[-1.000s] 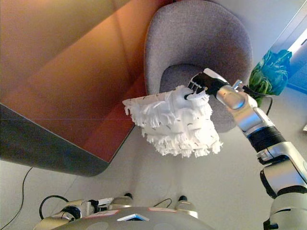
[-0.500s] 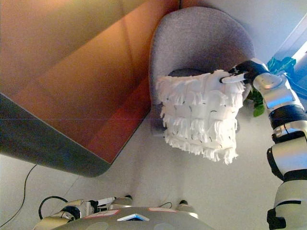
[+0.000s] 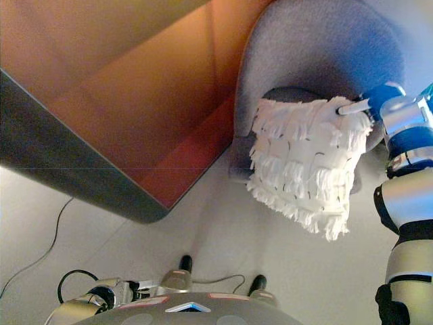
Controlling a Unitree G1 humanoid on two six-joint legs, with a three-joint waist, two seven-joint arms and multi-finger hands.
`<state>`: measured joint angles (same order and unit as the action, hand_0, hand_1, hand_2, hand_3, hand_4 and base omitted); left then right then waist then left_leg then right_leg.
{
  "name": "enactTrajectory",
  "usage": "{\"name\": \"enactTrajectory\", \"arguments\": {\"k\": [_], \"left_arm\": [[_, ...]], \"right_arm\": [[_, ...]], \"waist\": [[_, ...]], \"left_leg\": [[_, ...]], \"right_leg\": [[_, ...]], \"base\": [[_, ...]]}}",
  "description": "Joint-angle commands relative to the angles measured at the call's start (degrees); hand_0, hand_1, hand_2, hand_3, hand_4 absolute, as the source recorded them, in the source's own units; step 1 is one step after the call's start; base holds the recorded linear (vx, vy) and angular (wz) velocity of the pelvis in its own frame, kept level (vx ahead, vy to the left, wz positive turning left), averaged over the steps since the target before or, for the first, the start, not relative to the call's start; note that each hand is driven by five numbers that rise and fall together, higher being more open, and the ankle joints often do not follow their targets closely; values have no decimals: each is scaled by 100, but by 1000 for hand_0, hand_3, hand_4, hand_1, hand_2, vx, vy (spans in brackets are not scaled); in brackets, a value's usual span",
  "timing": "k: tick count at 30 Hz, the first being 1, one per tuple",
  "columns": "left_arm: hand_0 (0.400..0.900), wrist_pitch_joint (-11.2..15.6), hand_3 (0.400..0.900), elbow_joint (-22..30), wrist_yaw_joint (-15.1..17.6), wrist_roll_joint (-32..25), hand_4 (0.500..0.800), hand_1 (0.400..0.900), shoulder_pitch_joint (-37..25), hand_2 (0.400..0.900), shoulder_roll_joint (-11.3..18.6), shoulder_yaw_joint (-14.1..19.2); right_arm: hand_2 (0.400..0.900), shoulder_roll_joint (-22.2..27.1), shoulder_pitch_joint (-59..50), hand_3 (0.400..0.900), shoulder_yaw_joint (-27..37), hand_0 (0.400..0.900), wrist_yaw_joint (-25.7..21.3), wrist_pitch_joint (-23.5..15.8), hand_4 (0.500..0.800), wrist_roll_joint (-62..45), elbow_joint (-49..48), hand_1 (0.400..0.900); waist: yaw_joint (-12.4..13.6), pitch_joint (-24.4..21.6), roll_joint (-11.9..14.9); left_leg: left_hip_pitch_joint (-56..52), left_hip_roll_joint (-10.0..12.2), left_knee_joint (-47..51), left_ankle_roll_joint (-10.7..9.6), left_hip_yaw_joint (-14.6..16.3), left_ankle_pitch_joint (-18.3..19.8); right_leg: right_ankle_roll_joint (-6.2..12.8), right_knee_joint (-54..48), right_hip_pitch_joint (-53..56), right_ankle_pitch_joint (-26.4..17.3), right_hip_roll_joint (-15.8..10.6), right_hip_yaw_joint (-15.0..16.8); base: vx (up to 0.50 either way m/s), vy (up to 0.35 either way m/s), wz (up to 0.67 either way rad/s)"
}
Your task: Pick up the pillow and put it on the sofa.
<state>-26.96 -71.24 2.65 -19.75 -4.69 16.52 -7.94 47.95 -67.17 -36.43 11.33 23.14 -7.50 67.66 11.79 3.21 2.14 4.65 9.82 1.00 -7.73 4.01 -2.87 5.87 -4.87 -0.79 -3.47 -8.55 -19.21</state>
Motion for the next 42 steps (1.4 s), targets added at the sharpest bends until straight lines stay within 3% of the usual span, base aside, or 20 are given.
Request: {"name": "enactTrajectory", "arguments": {"k": [1,6,16,26,31,38,42], "left_arm": [[900,-42,900,-225,38,-72,800,900,-139,900,372,-557],[900,172,900,-180,-131,154,800,900,68,900,528,-438],[900,227,900,-183,-457,395,800,900,212,900,738,-354],[900,271,900,-365,-630,598,800,900,352,900,767,-234],[900,326,900,-448,-668,746,800,900,406,900,720,-129],[900,400,900,-362,-583,721,800,900,295,900,550,-187],[900,474,900,-388,-535,557,800,900,71,900,452,-242]], "right_arm": [[900,438,-1868,900,-706,900,-516,-39,800,549,113,900],[900,563,-1986,900,-880,900,-486,113,800,640,192,900],[900,728,-1896,900,-828,900,-242,133,800,1117,349,900],[900,913,-1717,900,-715,900,-8,51,800,1453,463,900],[900,984,-1235,900,-386,900,271,-203,800,1390,362,900],[900,298,1007,900,870,900,567,-529,800,1026,-141,900],[900,-602,2473,900,1475,900,202,-725,800,650,-155,900]], "waist": [[317,399,130],[395,427,186],[357,304,242],[271,80,253],[194,-68,240],[46,-212,136],[-111,-238,46]], "left_leg": [[63,372,305,-133,-358,-141],[108,448,352,-143,-377,-180],[-160,509,400,-149,-228,-165],[-402,510,400,-150,-85,-91],[-534,454,400,-139,16,-42],[-823,308,400,-70,128,70],[-1000,230,400,-10,255,117]], "right_leg": [[244,-13,-268,-148,-250,139],[257,-13,-298,-142,-198,96],[291,-13,-118,-119,-179,144],[299,-13,33,-77,-202,215],[321,-13,136,-59,-248,220],[342,-13,372,-44,-380,211],[329,-13,512,-64,-435,253]], "base": [[-88,-84,5],[-50,-59,2],[4,7,-3],[33,22,-2],[35,50,-3],[28,68,-4],[-17,61,-9]]}}
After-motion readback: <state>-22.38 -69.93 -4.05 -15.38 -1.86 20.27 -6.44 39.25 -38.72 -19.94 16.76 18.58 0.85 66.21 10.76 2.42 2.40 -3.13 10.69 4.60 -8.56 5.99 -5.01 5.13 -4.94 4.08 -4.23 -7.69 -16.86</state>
